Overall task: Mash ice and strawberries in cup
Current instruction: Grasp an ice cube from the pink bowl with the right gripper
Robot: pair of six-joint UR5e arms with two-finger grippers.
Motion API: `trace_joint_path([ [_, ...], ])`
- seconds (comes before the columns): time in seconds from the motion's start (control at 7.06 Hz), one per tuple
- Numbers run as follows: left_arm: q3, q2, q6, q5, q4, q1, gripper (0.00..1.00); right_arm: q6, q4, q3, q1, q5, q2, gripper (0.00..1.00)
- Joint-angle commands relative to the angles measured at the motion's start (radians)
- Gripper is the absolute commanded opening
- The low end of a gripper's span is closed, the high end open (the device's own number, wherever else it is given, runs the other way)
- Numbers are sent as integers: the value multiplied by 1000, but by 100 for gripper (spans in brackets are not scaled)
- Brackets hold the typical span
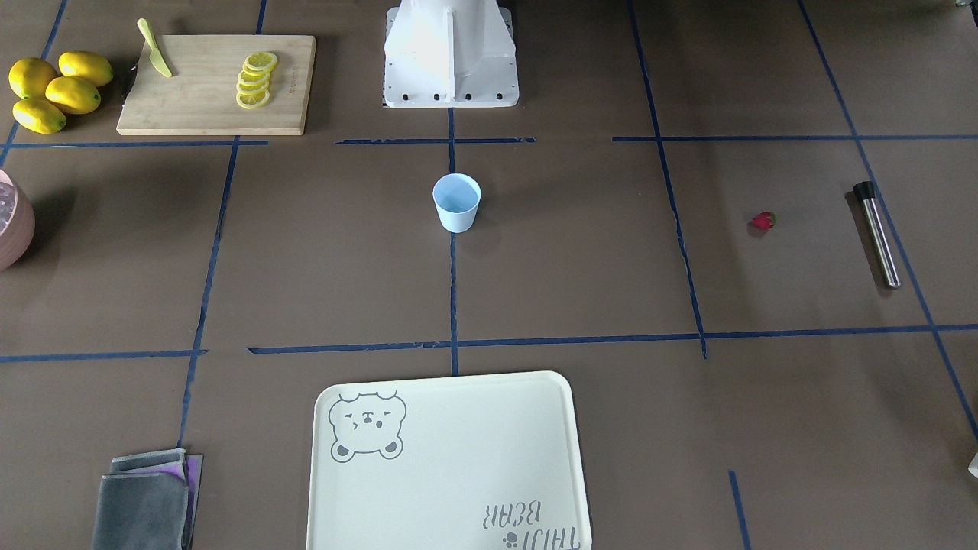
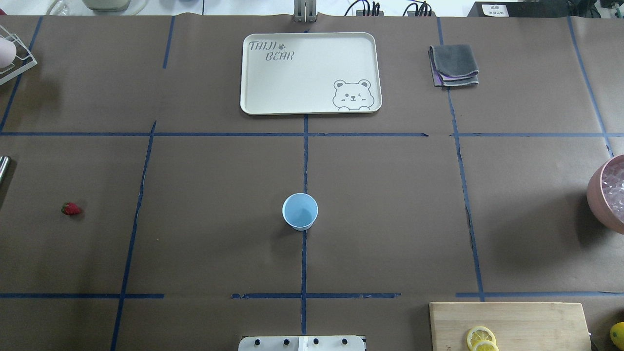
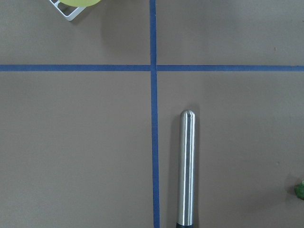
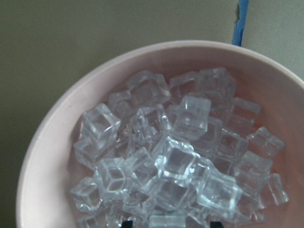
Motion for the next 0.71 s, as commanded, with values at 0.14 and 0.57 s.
trace_joint_path([
  [0.14,-1,0,0,-1,0,2,100,1,0,0,0,-1,1,55],
  [0.57,-1,0,0,0,0,0,100,-74,9,4,3,-1,-10,0],
])
